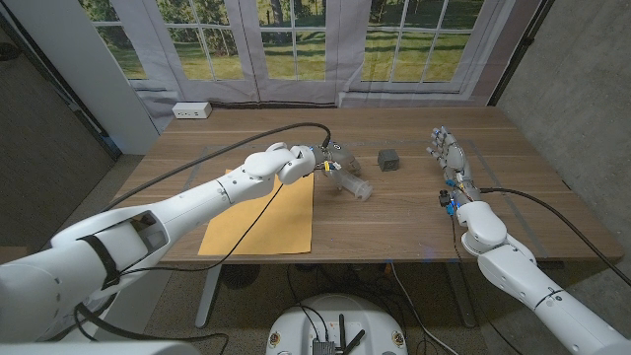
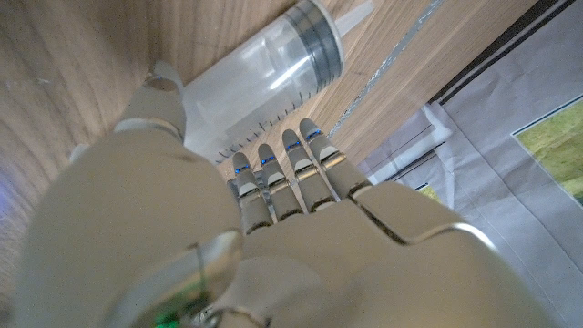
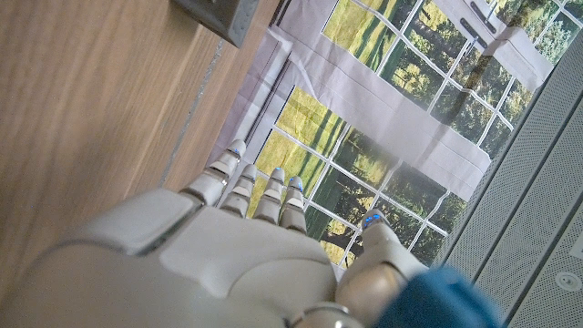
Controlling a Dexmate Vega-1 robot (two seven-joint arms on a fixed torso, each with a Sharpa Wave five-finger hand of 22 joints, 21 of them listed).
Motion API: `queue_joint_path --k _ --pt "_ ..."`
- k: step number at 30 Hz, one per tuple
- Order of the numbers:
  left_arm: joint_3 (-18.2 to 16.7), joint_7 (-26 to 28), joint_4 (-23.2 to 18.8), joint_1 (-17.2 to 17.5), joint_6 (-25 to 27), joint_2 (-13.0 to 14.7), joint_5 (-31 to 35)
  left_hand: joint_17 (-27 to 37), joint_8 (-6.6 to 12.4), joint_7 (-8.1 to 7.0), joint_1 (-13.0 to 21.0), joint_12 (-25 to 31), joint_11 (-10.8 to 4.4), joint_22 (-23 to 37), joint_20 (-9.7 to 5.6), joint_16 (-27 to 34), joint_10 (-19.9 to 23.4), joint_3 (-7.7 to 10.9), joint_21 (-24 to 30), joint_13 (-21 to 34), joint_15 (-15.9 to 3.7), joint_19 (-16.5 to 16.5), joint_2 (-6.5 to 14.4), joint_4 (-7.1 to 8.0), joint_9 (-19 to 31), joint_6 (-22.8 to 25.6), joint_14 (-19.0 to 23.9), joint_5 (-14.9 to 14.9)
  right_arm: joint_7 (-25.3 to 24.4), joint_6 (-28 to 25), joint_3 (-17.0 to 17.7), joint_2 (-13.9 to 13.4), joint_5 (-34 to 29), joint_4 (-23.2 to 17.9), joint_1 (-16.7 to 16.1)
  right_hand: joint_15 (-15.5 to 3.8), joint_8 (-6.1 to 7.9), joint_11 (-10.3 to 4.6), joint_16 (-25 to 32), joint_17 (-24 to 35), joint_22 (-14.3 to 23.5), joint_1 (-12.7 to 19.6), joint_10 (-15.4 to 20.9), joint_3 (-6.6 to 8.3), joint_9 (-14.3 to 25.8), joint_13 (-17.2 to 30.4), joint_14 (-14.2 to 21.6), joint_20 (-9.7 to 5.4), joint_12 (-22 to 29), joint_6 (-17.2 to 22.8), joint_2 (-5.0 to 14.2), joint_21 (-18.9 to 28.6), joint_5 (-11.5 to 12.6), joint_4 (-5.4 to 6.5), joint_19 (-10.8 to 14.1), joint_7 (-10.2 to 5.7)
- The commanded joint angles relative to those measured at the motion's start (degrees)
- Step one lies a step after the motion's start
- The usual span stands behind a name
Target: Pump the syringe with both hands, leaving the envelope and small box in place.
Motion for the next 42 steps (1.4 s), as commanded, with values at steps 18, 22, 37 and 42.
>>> queue_joint_path --k 18,22,37,42 --pt "-0.8 -13.2 -2.8 -2.6 0.5 0.1 -3.0 0.1 0.08 1.63 -3.7 0.0 3.86 -0.1 -2.39 0.0 -11.3 -2.07 -0.7 -0.4 1.18 -9.2 -0.6 1.03 -0.3 -6.1 -11.6 -1.4 -0.4 -0.6 -0.1 -0.1 -0.5 0.4 0.6 -1.1 0.18 -0.05 -0.1 0.2 0.0 0.2 0.3 0.0 0.2 0.1 0.1 -0.05 0.2 0.0 2.93 0.1 0.5 0.32 0.2 0.05" --pt "-1.1 -14.3 -3.3 -2.7 0.3 0.3 -3.9 0.1 -0.14 2.01 -4.3 0.0 4.02 -0.1 -2.34 0.1 -12.9 -2.23 -0.6 -0.4 1.49 -10.4 -0.4 1.1 -0.4 -7.6 -12.8 -1.5 -0.5 -0.9 -0.1 -0.2 -0.5 0.2 0.7 -1.09 0.22 -0.02 -0.1 0.2 0.0 0.3 0.3 0.0 0.2 0.1 0.1 0.0 0.1 0.1 2.96 0.1 0.5 0.31 0.1 0.03" --pt "-5.6 -19.8 -9.9 -0.9 3.1 2.6 -10.2 0.2 -0.02 2.31 -6.2 0.2 3.71 -0.1 -1.91 0.0 -14.4 -2.76 -0.7 -0.4 2.71 -13.2 -0.5 1.45 -0.5 -8.7 -15.6 -1.5 -0.2 -1.5 -0.4 -0.4 -0.4 0.5 1.0 -1.13 0.2 -0.01 -0.2 0.2 0.0 0.5 0.2 0.06 0.2 0.1 0.1 -0.09 0.2 0.0 3.08 0.1 0.6 0.22 0.1 0.06" --pt "-7.4 -20.0 -10.9 0.6 5.9 3.2 -12.9 0.2 -0.03 2.71 -6.9 0.3 3.98 -0.1 -1.77 0.1 -14.8 -2.94 -0.7 -0.4 2.9 -13.7 -0.3 1.72 -0.5 -9.0 -15.9 -1.5 0.0 -1.4 -0.5 -0.5 -0.4 0.8 1.3 -1.26 0.19 0.03 -0.2 0.2 0.0 0.7 0.1 0.09 0.2 0.1 0.1 -0.12 0.1 -0.1 3.13 0.1 0.6 0.16 0.1 0.13"
